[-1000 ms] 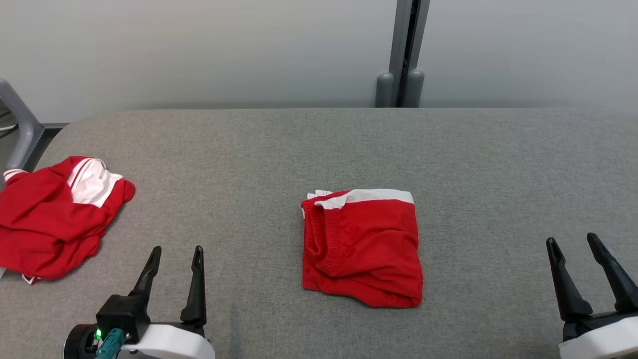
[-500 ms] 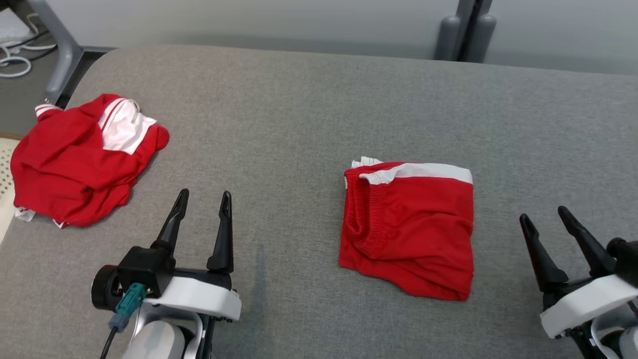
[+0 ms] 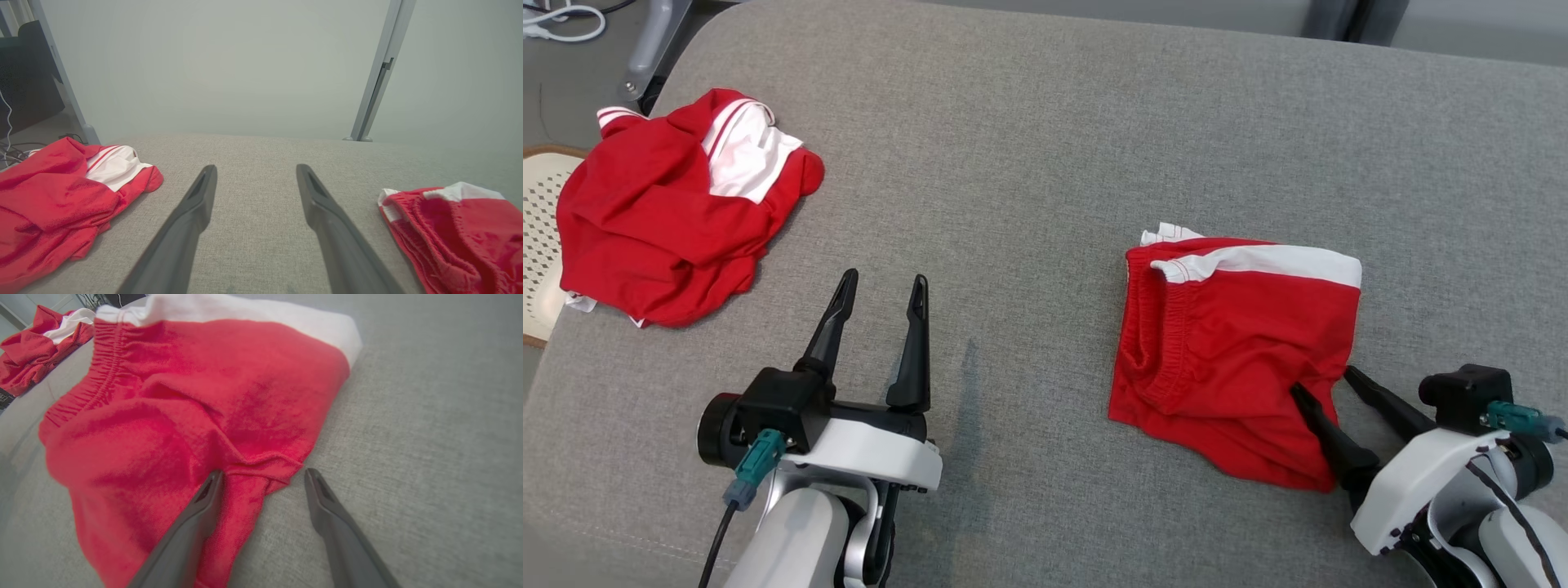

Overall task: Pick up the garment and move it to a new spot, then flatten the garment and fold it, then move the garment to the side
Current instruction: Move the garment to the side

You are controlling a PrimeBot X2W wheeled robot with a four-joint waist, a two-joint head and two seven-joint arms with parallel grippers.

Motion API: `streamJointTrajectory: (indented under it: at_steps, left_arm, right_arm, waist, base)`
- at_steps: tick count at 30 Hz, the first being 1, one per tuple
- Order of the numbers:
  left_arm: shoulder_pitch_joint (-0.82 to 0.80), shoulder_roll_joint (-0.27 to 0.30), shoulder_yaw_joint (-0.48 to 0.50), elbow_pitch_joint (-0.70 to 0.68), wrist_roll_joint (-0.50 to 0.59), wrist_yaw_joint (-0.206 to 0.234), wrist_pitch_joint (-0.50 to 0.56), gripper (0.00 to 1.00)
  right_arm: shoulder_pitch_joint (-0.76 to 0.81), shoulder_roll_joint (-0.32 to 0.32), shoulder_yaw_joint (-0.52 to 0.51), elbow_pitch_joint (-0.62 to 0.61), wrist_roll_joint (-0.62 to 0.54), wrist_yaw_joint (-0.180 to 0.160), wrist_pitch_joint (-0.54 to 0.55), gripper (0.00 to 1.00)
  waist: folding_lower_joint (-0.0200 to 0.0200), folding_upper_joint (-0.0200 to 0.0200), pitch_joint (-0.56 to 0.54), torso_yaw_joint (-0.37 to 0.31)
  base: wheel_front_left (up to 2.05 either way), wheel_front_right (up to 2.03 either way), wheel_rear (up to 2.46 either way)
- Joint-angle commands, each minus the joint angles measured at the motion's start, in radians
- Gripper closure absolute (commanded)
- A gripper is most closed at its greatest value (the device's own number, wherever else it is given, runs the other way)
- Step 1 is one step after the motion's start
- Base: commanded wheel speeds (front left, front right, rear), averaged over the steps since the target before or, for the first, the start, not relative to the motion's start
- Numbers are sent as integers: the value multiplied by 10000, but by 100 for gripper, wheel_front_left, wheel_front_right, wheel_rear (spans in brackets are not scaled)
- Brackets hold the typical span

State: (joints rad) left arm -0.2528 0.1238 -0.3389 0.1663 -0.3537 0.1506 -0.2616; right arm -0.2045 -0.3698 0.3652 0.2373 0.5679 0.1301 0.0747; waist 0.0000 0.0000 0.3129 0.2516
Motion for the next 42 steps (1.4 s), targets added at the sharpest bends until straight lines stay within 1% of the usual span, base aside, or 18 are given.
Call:
streamJointTrajectory:
  at_steps: [1, 3, 4, 5, 6, 7, 11, 16, 25, 31, 32, 34, 42]
  left_arm:
    - [-94, 33, 84, -4, 79, -43, -36, 0]
    - [-114, -16, 164, 3, 152, -89, -38, 0]
    - [-122, -42, 191, 10, 200, -133, -38, 0]
    - [-134, -65, 213, 24, 238, -183, -38, 0]
    - [-151, -90, 233, 35, 282, -196, -39, 0]
    - [-167, -108, 259, 48, 341, -240, -39, 0]
    - [-184, -194, 356, 68, 431, -329, -40, 0]
    - [-151, -216, 496, 24, 589, -409, -40, 0]
    - [-470, -44, 654, -121, 831, -504, -39, 0]
    - [-928, 111, 661, -268, 986, -526, -21, 0]
    - [-928, 111, 661, -268, 986, -526, -21, 0]
    - [-1032, 195, 661, -328, 1019, -519, 52, 0]
    - [-1578, 583, 440, -1000, 1376, -571, 486, 0]
  right_arm:
    - [80, -5, 311, 167, 195, 17, 331, 0]
    - [-7, -132, 598, 340, 480, 20, 728, 0]
    - [-49, -196, 772, 446, 605, 18, 950, 21]
    - [-97, -204, 935, 452, 798, 20, 1077, 53]
    - [-164, -217, 1033, 441, 910, 20, 1084, 70]
    - [-257, -264, 1107, 459, 990, 18, 1094, 100]
    - [-565, -453, 1314, 548, 1225, 4, 1002, 100]
    - [-1025, -808, 1557, 552, 1261, -26, 633, 100]
    - [-2229, -1483, 2386, 656, 1272, -28, -218, 100]
    - [-3122, -1907, 3089, 1065, 1569, -28, -868, 100]
    - [-3122, -1907, 3089, 1065, 1569, -28, -868, 100]
    - [-3441, -2043, 3310, 1251, 1641, -30, -1142, 100]
    - [-4651, -3031, 3672, 2281, 2131, -30, -2235, 100]
  waist:
    - [0, 0, 28, -27]
    - [0, 0, 54, -73]
    - [0, 0, 59, -98]
    - [0, 0, 64, -118]
    - [0, 0, 68, -140]
    - [0, 0, 72, -163]
    - [0, 0, 88, -307]
    - [0, 0, 170, -722]
    - [0, 0, 731, -2030]
    - [0, 0, 1373, -2900]
    - [0, 0, 1373, -2900]
    - [0, 0, 1573, -3182]
    - [0, 0, 2376, -4021]
  base:
    - [0, 0, 0]
    - [0, 0, 0]
    - [0, 0, 0]
    - [0, 0, 0]
    - [0, 0, 0]
    - [0, 0, 0]
    - [0, 0, 0]
    - [0, 0, 0]
    - [0, 0, 0]
    - [0, 0, 0]
    - [0, 0, 0]
    - [0, 0, 0]
    - [0, 0, 0]
